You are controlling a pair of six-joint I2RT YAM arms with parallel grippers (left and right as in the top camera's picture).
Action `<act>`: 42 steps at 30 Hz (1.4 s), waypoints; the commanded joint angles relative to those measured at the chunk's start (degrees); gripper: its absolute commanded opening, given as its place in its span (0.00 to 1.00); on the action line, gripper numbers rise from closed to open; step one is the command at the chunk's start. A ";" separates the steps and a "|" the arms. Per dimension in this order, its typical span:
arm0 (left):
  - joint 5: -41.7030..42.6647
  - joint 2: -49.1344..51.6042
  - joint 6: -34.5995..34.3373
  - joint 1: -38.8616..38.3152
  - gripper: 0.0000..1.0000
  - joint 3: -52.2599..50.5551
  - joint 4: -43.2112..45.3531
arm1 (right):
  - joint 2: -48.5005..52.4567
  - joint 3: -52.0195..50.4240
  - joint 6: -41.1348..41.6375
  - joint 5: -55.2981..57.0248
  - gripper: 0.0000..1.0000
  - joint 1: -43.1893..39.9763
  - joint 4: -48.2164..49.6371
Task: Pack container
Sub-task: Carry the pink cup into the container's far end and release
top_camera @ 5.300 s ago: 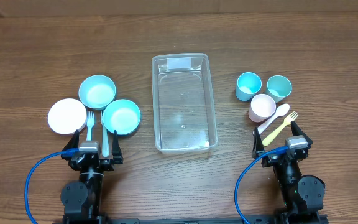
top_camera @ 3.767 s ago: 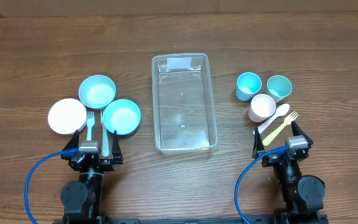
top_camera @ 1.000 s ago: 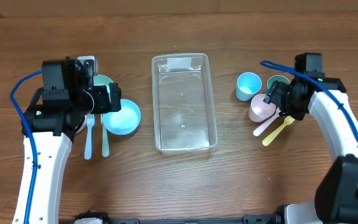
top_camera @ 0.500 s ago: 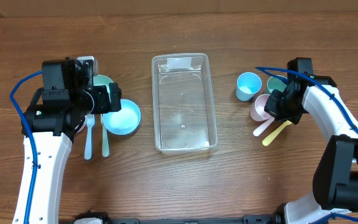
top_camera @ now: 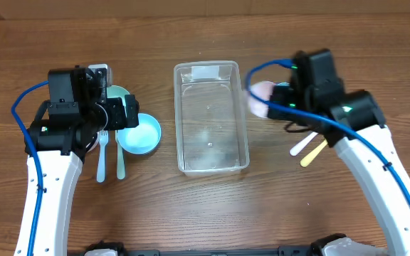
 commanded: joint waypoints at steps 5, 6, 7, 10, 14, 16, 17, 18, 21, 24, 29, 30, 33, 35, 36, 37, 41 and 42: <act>1.07 0.39 -0.61 0.55 1.00 1.40 0.13 | 18.84 11.91 -1.86 -3.67 0.04 3.69 6.95; 1.09 0.39 -0.61 0.55 1.00 1.40 0.11 | 20.70 11.91 -1.88 -2.84 0.04 3.69 8.74; 1.07 0.39 -0.61 0.55 1.00 1.40 0.11 | 22.86 11.91 -2.21 -1.14 0.04 3.69 10.60; 1.09 0.39 -0.61 0.55 1.00 1.40 0.11 | 26.71 11.93 -5.05 -1.16 0.04 3.78 14.27; 1.07 0.39 -0.61 0.55 1.00 1.40 0.11 | 32.26 11.93 -10.71 -1.09 0.04 5.77 18.21; 1.07 0.39 -0.61 0.55 1.00 1.40 0.11 | 33.42 11.93 -10.97 1.22 0.04 6.80 19.61; 1.07 0.39 -0.59 0.55 1.00 1.40 0.11 | 34.14 11.93 -11.47 3.04 0.04 7.48 20.52; 1.07 0.39 -0.61 0.55 1.00 1.40 0.11 | 34.38 11.93 -12.22 3.21 0.04 7.76 21.18; 1.07 0.39 -0.59 0.55 1.00 1.40 0.13 | 35.58 11.93 -12.20 3.19 0.04 7.74 23.85; 1.07 0.39 -0.61 0.55 1.00 1.40 0.11 | 36.13 11.93 -12.20 3.17 0.04 7.82 24.74; 1.07 0.39 -0.61 0.55 1.00 1.40 0.11 | 36.24 11.93 -12.20 3.21 0.04 7.91 24.98; 1.07 0.39 -0.61 0.55 1.00 1.40 0.13 | 36.37 11.93 -12.20 3.21 0.04 7.91 24.98; 1.07 0.39 -0.61 0.55 1.00 1.40 0.13 | 37.24 11.93 -12.22 3.23 0.04 7.91 25.38; 1.07 0.39 -0.59 0.55 1.00 1.40 0.11 | 37.90 11.93 -12.24 3.23 0.04 7.91 25.44; 1.07 0.39 -0.61 0.55 1.00 1.40 0.11 | 38.01 11.93 -12.44 3.34 0.04 7.91 25.44; 1.07 0.39 -0.59 0.55 1.00 1.40 0.11 | 38.34 11.93 -12.48 3.93 0.04 7.93 25.57; 1.07 0.39 -0.61 0.55 1.00 1.40 0.11 | 39.39 11.93 -12.85 4.07 0.06 8.09 25.83; 1.07 0.39 -0.61 0.55 1.00 1.40 0.11 | 39.54 11.93 -12.85 4.07 0.13 8.13 25.86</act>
